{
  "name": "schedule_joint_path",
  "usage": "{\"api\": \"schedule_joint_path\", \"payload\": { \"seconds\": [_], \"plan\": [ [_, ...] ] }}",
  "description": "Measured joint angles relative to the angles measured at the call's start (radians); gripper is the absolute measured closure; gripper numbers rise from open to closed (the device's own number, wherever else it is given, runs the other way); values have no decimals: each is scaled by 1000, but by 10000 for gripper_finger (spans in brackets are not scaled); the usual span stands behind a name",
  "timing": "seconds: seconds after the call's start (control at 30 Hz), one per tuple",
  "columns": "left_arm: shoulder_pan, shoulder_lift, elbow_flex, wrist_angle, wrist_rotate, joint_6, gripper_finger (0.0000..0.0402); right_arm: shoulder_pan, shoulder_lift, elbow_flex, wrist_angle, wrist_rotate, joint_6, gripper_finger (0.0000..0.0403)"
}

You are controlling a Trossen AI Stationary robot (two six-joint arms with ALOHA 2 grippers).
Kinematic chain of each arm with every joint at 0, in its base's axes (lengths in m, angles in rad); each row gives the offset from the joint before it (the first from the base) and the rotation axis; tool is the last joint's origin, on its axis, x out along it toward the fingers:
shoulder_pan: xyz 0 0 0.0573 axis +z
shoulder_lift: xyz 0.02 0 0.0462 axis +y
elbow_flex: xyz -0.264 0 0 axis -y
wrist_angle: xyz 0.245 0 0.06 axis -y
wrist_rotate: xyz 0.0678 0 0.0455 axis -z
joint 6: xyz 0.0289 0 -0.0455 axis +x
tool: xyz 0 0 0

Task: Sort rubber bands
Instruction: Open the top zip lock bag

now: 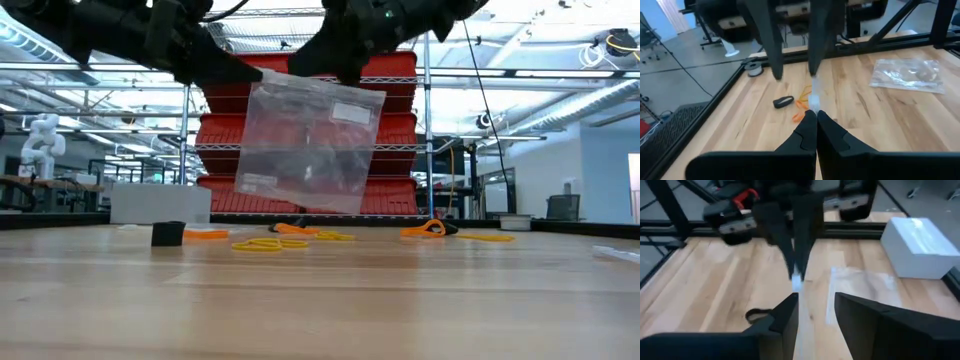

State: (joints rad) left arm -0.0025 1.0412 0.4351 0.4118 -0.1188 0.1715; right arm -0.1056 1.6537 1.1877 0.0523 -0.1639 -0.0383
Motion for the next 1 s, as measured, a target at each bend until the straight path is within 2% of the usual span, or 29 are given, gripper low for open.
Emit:
{"api": "schedule_joint_path", "payload": {
  "seconds": [0.13,0.57,0.87,1.0],
  "plan": [
    [10,0,0,0,1,-1,400,-5,34,1,51,-54,0,283],
    [28,0,0,17,38,-7,401,-18,51,1,113,-47,0,300],
    [29,0,0,26,37,-8,401,-17,119,90,41,-52,6,301],
    [29,0,0,21,37,-8,401,-17,123,123,-9,-53,0,321]
  ]
}}
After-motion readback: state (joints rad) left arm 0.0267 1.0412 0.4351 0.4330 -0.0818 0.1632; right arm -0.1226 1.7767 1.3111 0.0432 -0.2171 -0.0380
